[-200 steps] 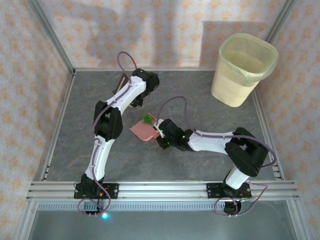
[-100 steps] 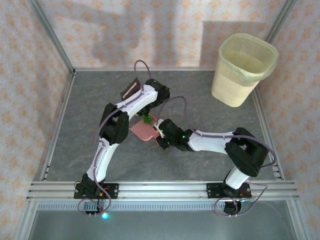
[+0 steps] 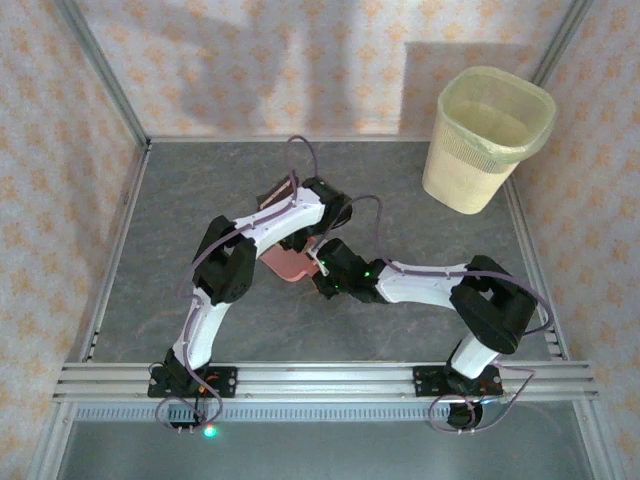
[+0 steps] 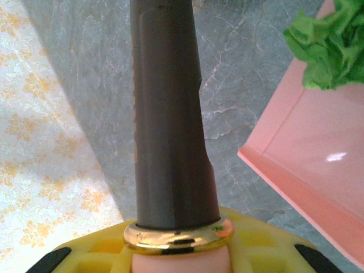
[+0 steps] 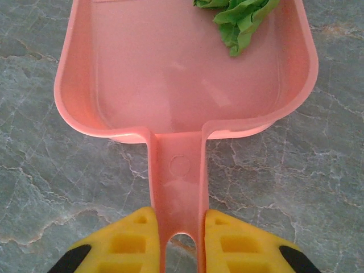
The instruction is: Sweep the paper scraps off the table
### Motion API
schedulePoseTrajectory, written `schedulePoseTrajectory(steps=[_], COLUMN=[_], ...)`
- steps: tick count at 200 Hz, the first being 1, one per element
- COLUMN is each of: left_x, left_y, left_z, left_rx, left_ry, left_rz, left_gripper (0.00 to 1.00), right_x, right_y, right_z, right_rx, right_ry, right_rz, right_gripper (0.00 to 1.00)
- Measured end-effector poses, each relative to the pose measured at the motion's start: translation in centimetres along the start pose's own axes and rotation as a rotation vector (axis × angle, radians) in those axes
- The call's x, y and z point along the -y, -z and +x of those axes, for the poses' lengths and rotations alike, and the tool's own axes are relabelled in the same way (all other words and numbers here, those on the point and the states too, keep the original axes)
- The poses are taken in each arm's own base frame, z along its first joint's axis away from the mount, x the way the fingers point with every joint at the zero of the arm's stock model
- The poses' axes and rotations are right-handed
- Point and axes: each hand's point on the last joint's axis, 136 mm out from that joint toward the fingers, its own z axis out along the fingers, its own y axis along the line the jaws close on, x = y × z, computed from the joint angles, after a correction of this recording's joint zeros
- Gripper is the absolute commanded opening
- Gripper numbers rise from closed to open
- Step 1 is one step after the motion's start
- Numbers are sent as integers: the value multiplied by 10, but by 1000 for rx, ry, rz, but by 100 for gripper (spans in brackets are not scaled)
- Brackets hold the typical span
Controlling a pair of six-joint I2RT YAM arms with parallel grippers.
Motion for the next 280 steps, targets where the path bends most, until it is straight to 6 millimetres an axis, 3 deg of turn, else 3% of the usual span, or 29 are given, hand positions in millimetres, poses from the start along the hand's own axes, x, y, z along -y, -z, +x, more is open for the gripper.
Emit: schedulePoseTrajectory(steps=[171, 232, 280], left_x=[13, 11, -3], left_y=[38, 44, 63], left_z=[64, 68, 56], left_rx=[88, 112, 169], left_ry=[8, 14, 60], left_rz=[257, 263, 274], left_gripper=[0, 0, 0], right_x=[31, 28, 32], right_y=[4, 3, 3], right_z=[-3, -3, -3], right_rx=[54, 51, 47], right_ry=[-87, -99, -149], right_rz=[88, 65, 36], right_gripper=[0, 0, 0])
